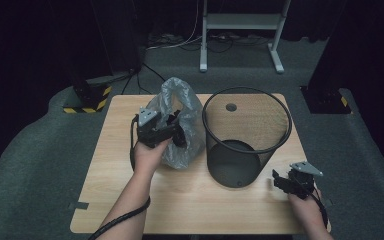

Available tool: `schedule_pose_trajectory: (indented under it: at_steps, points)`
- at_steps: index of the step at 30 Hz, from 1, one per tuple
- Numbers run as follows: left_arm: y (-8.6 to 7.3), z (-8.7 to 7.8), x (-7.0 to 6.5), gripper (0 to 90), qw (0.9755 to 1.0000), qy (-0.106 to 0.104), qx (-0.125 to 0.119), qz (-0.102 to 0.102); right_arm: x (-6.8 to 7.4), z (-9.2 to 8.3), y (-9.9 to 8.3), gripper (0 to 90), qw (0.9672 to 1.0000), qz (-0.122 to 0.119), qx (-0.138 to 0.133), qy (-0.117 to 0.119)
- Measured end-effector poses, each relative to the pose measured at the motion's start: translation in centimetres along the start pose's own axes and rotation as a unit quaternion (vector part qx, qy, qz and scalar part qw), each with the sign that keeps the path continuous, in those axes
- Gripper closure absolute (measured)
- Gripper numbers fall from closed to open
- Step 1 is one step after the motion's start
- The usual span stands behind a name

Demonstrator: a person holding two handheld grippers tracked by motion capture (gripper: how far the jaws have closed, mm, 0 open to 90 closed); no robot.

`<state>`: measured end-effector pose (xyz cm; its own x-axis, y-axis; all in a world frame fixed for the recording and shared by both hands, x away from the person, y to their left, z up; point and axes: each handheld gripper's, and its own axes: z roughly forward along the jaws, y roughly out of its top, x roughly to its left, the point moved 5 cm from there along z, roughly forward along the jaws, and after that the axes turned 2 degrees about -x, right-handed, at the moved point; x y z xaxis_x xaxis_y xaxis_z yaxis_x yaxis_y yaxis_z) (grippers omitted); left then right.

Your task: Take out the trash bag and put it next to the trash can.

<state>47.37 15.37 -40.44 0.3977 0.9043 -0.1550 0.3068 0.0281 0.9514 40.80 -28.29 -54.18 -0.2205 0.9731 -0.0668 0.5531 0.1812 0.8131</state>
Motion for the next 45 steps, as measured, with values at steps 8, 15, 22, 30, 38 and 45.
schedule_pose_trajectory:
  at_steps: [8,15,22,30,38,45]
  points:
    - [-0.8,-4.4,0.9,16.7,0.9999,-0.006,-0.01,0.003,0.2,0.3,-0.2,19.8,0.9999,-0.003,0.007,0.008]
    - [-4.2,-6.9,2.5,15.5,0.9988,0.023,0.039,0.015,0.2,0.4,-0.3,19.8,0.9999,0.0,0.011,0.013]
    - [-9.0,-7.8,3.5,14.9,0.9924,0.041,0.114,0.022,0.5,0.6,-0.3,19.8,0.9997,-0.006,0.015,0.021]
    - [-15.0,-7.4,4.3,14.7,0.9739,0.055,0.219,0.022,0.6,1.2,-0.8,19.8,0.999,-0.005,0.034,0.028]
    - [-17.7,-6.3,4.5,5.2,0.9674,0.066,0.239,0.05,0.6,1.5,-0.9,19.6,0.9985,0.004,0.042,0.035]
    - [-17.7,-6.3,4.4,4.0,0.9677,0.064,0.239,0.05,0.6,1.5,-0.9,19.0,0.9984,0.006,0.043,0.036]
